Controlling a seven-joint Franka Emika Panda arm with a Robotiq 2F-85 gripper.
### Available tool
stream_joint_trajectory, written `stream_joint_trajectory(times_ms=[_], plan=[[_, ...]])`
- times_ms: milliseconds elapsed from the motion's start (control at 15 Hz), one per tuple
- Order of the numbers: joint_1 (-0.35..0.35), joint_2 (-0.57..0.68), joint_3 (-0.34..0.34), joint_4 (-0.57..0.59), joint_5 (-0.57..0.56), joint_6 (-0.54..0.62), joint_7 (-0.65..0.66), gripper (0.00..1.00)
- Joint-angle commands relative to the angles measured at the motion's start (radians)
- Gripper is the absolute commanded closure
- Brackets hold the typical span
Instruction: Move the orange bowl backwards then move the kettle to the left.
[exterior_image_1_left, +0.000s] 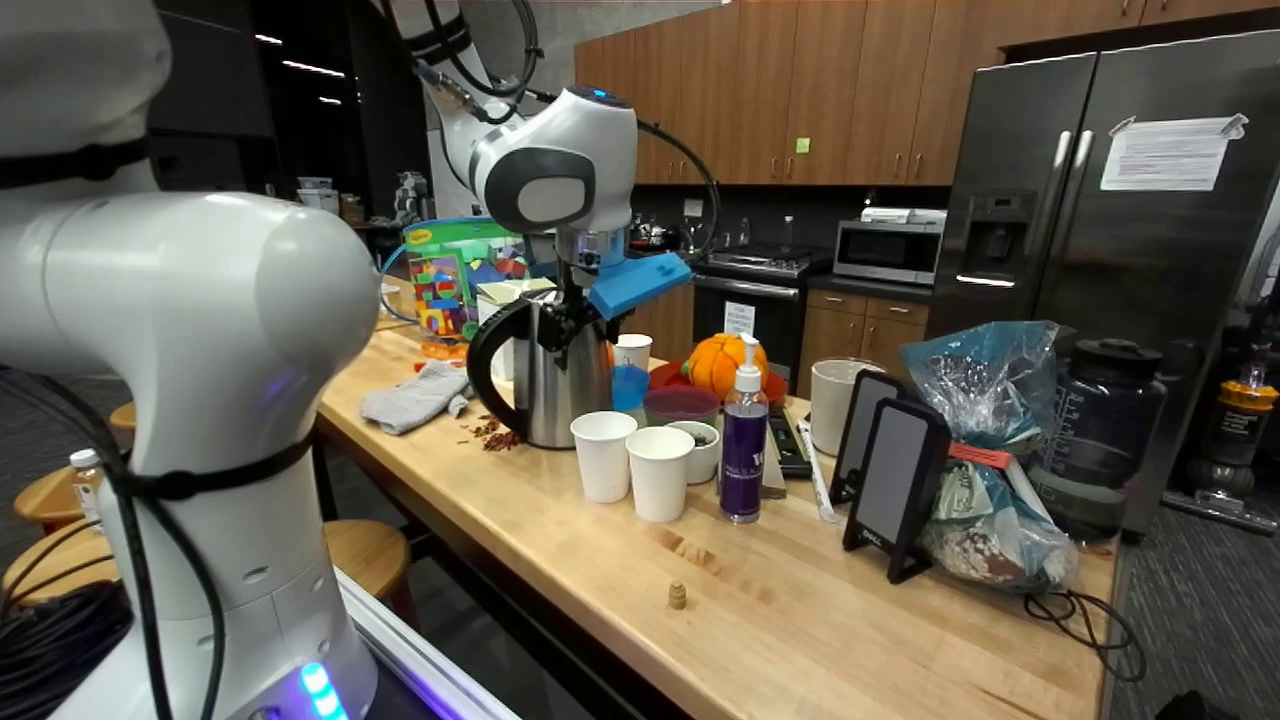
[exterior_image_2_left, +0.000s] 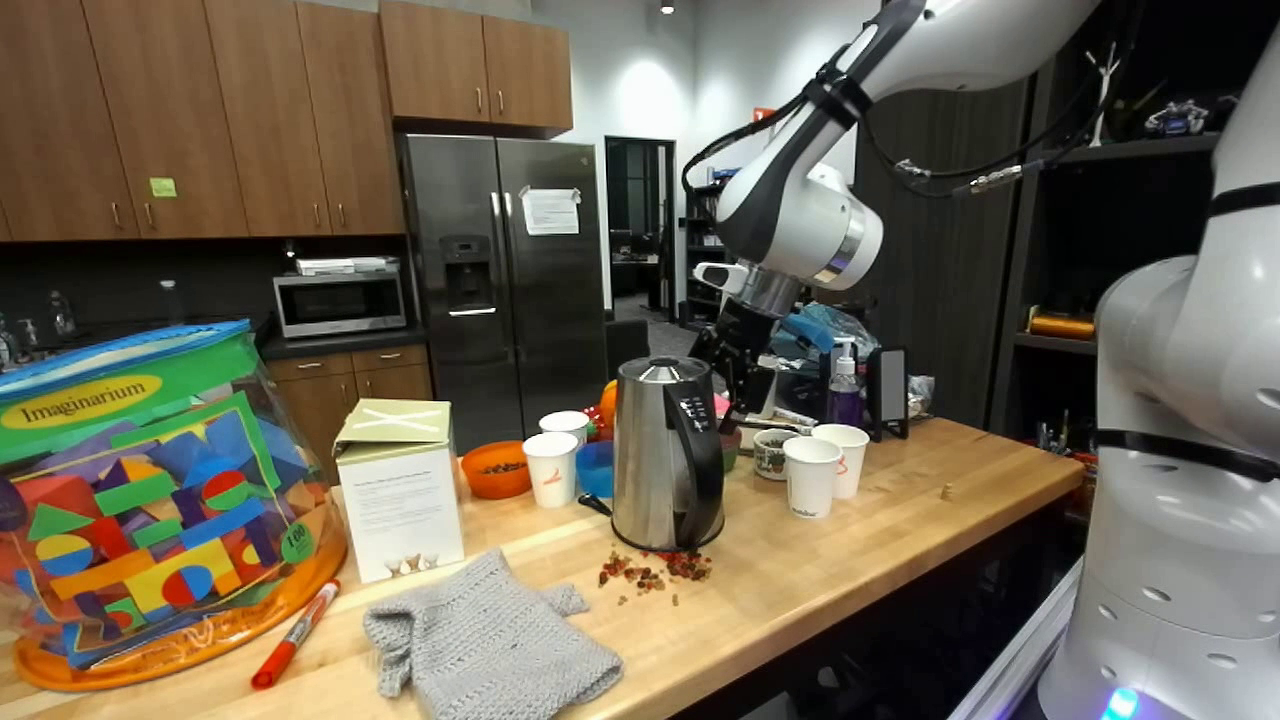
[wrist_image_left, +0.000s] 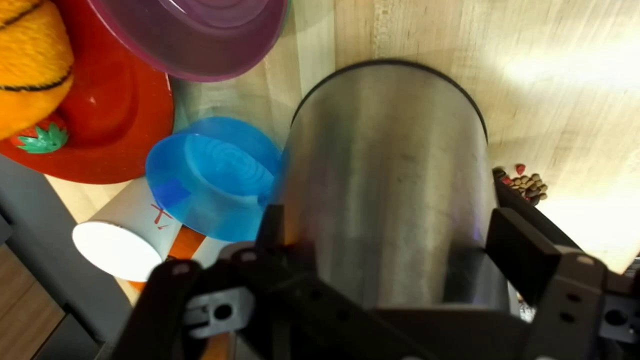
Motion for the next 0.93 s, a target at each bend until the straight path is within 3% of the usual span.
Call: stream_joint_trajectory(times_ms=[0,867], plan=[[0.031,0.031,-0.007,0.031,0.029,-0.022,-0.030,0.00],[0.082,0.105,0.004,0.082,0.022,-0.052,-0.028,0.00]])
